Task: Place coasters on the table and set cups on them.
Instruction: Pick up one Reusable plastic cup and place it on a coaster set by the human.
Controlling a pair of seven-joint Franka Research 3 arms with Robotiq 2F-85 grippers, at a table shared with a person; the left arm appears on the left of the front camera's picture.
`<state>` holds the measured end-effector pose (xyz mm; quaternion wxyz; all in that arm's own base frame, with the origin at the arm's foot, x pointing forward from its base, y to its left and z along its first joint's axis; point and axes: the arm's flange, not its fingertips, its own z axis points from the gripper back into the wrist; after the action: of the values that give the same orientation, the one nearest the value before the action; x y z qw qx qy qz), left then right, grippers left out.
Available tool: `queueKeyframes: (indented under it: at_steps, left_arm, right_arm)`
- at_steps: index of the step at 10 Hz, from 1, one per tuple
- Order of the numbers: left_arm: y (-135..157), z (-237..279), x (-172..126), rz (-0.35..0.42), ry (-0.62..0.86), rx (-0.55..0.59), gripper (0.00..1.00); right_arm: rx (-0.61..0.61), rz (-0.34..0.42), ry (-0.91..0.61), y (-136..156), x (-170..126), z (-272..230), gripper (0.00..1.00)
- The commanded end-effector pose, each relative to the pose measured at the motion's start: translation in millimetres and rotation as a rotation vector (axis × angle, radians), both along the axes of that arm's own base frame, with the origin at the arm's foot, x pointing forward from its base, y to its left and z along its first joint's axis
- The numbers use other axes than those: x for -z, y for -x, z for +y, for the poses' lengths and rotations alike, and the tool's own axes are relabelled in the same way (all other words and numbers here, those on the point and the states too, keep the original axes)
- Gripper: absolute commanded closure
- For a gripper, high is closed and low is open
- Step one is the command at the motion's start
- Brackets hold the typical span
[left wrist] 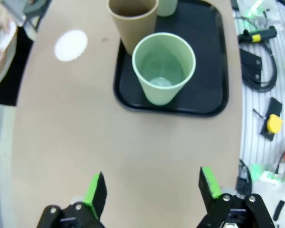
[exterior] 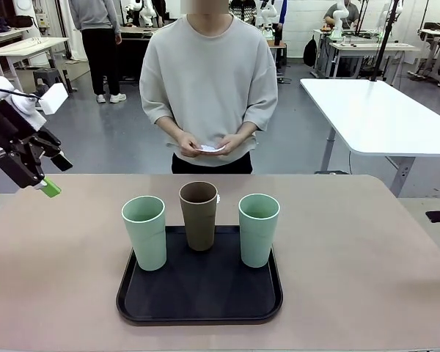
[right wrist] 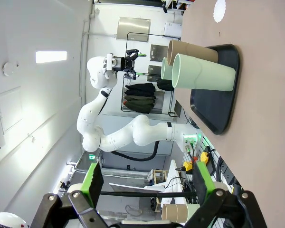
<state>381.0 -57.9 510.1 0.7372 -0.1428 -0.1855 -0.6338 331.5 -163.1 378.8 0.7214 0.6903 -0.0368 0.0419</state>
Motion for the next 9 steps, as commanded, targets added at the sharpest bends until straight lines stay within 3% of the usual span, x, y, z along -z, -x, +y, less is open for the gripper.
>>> queueKeyframes:
  at_steps: [1, 3, 5, 6, 8, 9]
  left_arm:
    - [1, 0, -5, 0.014, 0.002, -0.004, 0.00]
    - [0, 2, 0, 0.000, 0.004, -0.003, 0.00]
    - [-1, 3, 41, -0.121, 0.197, 0.208, 0.00]
    - [0, 4, 54, -0.196, 0.314, 0.229, 0.00]
    - [-7, 14, 69, -0.228, 0.455, 0.259, 0.00]
    - [-8, 18, 77, -0.199, 0.492, 0.244, 0.00]
  right_arm:
    - [-0.001, -0.002, -0.014, -1, -1, -1, 0.00]
    - [-0.001, -0.002, -0.014, -1, -1, -1, 0.00]
    - [-0.001, -0.002, -0.014, -1, -1, -1, 0.00]
    - [-0.001, -0.002, -0.014, -1, -1, -1, 0.00]
    - [-0.001, -0.002, -0.014, -1, -1, -1, 0.00]
    - [-0.001, -0.002, -0.014, -1, -1, -1, 0.00]
